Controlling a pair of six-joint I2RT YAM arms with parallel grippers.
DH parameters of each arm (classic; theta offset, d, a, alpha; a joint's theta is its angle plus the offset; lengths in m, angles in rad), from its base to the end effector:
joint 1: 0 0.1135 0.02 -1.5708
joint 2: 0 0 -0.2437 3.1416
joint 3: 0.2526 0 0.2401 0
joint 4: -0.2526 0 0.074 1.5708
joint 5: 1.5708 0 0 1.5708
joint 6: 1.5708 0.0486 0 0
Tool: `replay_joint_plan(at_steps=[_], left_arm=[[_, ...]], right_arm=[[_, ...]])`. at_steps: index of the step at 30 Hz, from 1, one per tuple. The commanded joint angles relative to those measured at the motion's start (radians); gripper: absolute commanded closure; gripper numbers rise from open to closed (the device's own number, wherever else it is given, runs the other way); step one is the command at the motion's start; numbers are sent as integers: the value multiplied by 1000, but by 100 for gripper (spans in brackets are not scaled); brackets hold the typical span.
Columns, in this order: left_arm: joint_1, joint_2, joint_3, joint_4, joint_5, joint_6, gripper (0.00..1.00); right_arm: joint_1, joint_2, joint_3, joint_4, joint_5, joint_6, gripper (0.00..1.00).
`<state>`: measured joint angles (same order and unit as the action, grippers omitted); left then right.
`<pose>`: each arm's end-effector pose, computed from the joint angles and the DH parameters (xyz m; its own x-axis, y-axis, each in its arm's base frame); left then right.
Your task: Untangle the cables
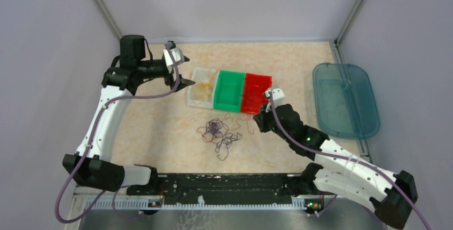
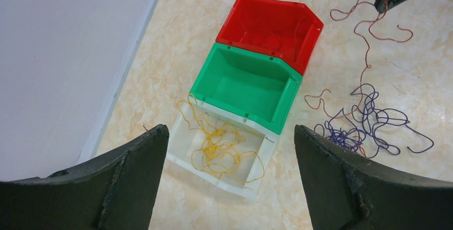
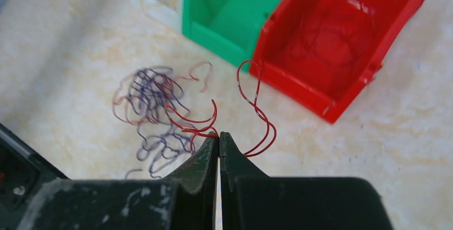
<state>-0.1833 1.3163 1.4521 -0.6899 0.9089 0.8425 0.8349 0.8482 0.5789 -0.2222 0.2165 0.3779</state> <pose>0.2577 -0.0868 0.3856 0.2315 0.4236 -0.8758 0.8997 0.2493 0.3584 0.1460 0.1457 0.2350 -0.5146 -0.0314 -0.8568 -0.4378 0.8689 0.2311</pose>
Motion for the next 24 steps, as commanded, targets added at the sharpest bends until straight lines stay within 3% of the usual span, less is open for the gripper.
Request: replay_joint_plan(at_steps=[1, 10, 16, 19, 24], left_arm=[[7, -33, -17, -16, 68, 12, 8], [-30, -127, -198, 1, 206, -46, 8], [-116, -241, -381, 192, 202, -193, 8], [-129, -261, -390, 226, 176, -194, 7], [-128, -276, -355, 267, 123, -185, 0]], right_arm=[[7, -89, 98, 119, -41, -82, 100], [8, 41, 239, 397, -284, -81, 100], [7, 137, 333, 506, -344, -52, 100], [8, 155, 379, 463, -276, -90, 100], [-20, 190, 443, 237, 33, -264, 100]])
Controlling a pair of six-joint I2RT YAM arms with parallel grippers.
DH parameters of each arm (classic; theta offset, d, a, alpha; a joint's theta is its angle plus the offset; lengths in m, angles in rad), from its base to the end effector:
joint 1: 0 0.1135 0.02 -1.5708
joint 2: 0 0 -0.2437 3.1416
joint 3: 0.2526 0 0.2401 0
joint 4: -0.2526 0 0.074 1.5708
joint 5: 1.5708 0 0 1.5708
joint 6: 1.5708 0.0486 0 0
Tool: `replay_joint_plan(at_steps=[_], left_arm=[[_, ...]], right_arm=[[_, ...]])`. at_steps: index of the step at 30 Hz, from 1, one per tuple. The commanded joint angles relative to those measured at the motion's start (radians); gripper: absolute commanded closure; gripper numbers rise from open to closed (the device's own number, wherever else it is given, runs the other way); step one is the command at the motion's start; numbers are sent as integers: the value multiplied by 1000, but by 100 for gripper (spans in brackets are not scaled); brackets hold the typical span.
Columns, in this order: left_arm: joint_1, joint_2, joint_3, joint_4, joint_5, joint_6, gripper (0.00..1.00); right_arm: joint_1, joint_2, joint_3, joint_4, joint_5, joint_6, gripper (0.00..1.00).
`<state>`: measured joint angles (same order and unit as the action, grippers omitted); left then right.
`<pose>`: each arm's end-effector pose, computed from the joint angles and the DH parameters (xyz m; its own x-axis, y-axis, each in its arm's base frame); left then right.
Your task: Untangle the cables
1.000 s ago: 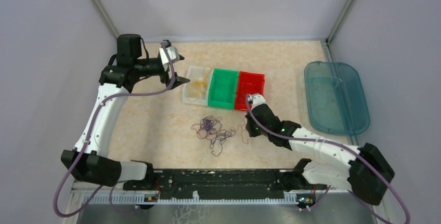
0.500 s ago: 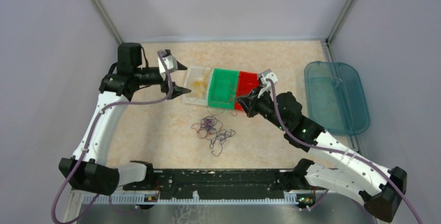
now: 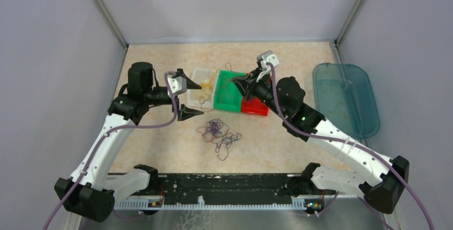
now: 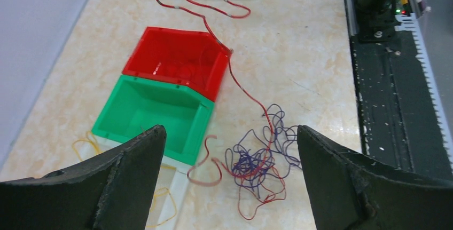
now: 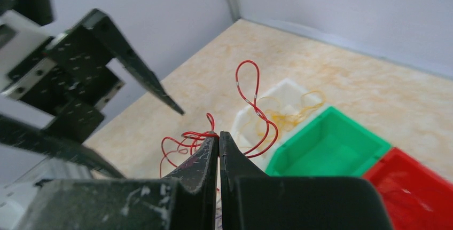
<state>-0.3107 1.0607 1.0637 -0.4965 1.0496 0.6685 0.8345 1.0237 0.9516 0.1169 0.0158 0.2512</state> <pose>0.1964 -0.1073 0.3404 0.1911 0.2628 -0.9457 0.9697 0.0990 0.2235 0.1697 0.1861 0.3702 -0.1524 0.2020 -0.9675 -0.7148 0.6535 0.2490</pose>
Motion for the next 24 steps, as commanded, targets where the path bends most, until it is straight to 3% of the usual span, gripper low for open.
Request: replay_joint_plan(at_steps=[1, 5, 12, 17, 24], left_arm=[[0, -25, 36, 84, -26, -22, 0], [-1, -24, 51, 74, -54, -35, 0], [-1, 12, 97, 49, -111, -40, 0], [-1, 20, 115, 38, -110, -35, 0], [-1, 32, 139, 21, -116, -27, 0]], right_arm=[[-45, 15, 72, -129, 271, -159, 100], [-144, 4, 64, -219, 344, -225, 100], [-177, 73, 70, -276, 612, -389, 100], [-193, 136, 59, -240, 644, -425, 100], [-225, 243, 41, -162, 575, -410, 100]])
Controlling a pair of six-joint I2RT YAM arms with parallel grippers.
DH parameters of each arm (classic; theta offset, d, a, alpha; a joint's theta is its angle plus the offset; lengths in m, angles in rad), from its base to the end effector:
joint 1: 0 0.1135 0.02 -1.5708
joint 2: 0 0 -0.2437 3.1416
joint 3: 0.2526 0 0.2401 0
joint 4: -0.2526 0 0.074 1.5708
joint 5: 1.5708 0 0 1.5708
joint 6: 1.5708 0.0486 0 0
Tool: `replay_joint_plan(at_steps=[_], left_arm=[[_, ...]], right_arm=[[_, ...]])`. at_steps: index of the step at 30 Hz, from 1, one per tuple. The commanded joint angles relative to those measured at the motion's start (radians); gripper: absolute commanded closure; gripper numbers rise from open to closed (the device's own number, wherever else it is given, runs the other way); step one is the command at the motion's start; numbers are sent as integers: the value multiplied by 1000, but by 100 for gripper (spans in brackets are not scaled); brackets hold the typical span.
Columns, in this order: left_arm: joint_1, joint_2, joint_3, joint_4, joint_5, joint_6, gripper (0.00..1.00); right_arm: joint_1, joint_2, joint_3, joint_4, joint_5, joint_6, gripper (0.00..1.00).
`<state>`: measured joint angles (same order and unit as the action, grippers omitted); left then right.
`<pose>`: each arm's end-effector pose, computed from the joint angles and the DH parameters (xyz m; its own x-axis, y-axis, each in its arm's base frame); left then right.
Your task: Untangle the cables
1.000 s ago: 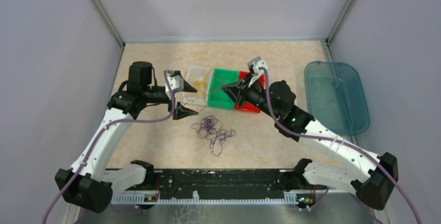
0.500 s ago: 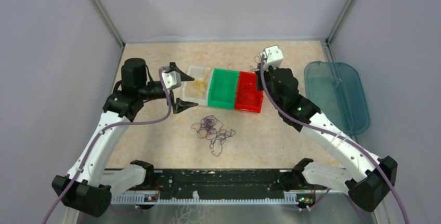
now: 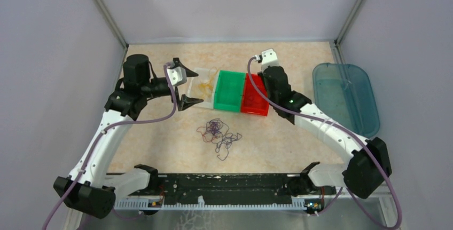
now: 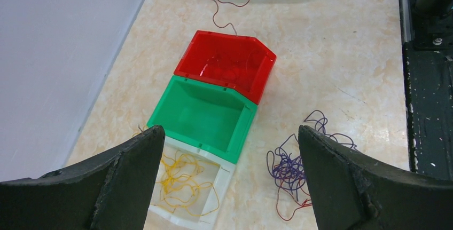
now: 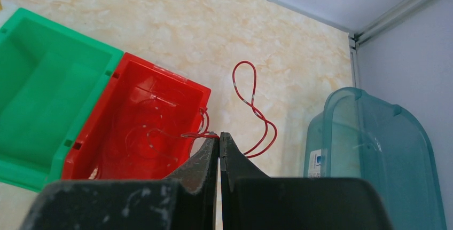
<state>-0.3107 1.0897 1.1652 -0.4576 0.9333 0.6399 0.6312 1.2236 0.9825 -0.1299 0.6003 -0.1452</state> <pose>0.2071 -0.1075 0.3685 0.2478 0.2937 -0.9232 0.9274 0.2036 0.3137 0.2451 0.1451 0.3041 -0.2807 -0.3530 -0.8925 -0.1036 0.9356 -0.3375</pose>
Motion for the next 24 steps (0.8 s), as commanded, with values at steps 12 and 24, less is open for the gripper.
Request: replay_joint_plan(at_steps=[12, 24], left_arm=[[-1, 16, 65, -25, -7, 5, 0], [0, 25, 79, -73, -8, 43, 0]], right_arm=[[-70, 354, 113, 89, -199, 137, 100], [-103, 651, 257, 39, -253, 252, 100]])
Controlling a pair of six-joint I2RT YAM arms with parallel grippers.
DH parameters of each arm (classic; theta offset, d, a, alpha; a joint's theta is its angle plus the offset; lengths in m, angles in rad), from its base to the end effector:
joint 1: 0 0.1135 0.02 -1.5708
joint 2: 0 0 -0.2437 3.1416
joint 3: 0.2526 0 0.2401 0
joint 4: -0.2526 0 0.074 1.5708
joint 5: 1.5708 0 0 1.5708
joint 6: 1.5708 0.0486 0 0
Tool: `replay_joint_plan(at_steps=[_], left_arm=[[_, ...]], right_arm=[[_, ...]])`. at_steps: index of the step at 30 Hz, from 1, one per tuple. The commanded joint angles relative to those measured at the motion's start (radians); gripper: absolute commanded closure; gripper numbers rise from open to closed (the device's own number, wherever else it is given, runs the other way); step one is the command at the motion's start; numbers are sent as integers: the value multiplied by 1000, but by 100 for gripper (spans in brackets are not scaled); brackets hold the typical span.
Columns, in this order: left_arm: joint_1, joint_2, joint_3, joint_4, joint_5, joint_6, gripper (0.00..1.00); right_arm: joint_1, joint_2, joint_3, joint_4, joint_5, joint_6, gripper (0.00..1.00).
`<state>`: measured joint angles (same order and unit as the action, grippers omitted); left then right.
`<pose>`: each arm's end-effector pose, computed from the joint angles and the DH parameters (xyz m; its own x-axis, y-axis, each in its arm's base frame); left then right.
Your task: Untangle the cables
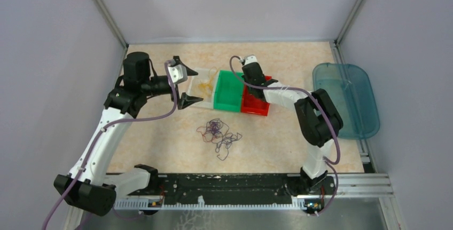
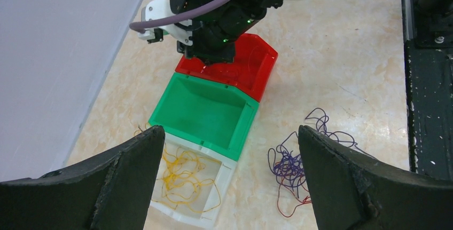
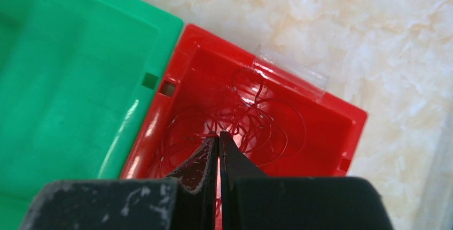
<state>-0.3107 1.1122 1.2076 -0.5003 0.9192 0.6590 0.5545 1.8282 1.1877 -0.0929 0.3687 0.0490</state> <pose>0.2100 -0.1080 0.3731 0.2431 0.3120 -0.9185 0.9264 0.2061 0.3152 0.3433 0.1920 0.1785 -0.5813 -0.3063 -0.7538 -0.2353 0.9501 -0.2046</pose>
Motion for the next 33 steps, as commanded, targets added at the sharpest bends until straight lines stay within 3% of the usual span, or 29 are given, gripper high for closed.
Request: replay_joint_plan(at_steps=[1, 3, 7, 11, 20, 23, 33], left_arm=[[0, 4, 40, -40, 6, 29, 0], [1, 11, 42, -80, 7, 46, 0], [1, 40, 22, -176, -2, 103, 0], [4, 63, -50, -300, -42, 269, 0], [3, 64, -279, -427, -160, 732, 11], [0, 59, -373, -355, -192, 848, 17], [-78, 195, -507, -79, -241, 971, 33]], right_arm=[[-27, 57, 56, 3, -24, 58, 100], [-27, 46, 53, 7, -23, 57, 94], [-26, -118, -17, 100, -10, 54, 63], [-27, -269, -10, 85, -69, 63, 53], [-25, -512, -126, 38, -222, 139, 44], [-6, -592, -224, 82, -304, 183, 42], [32, -720, -442, 285, -371, 248, 42]])
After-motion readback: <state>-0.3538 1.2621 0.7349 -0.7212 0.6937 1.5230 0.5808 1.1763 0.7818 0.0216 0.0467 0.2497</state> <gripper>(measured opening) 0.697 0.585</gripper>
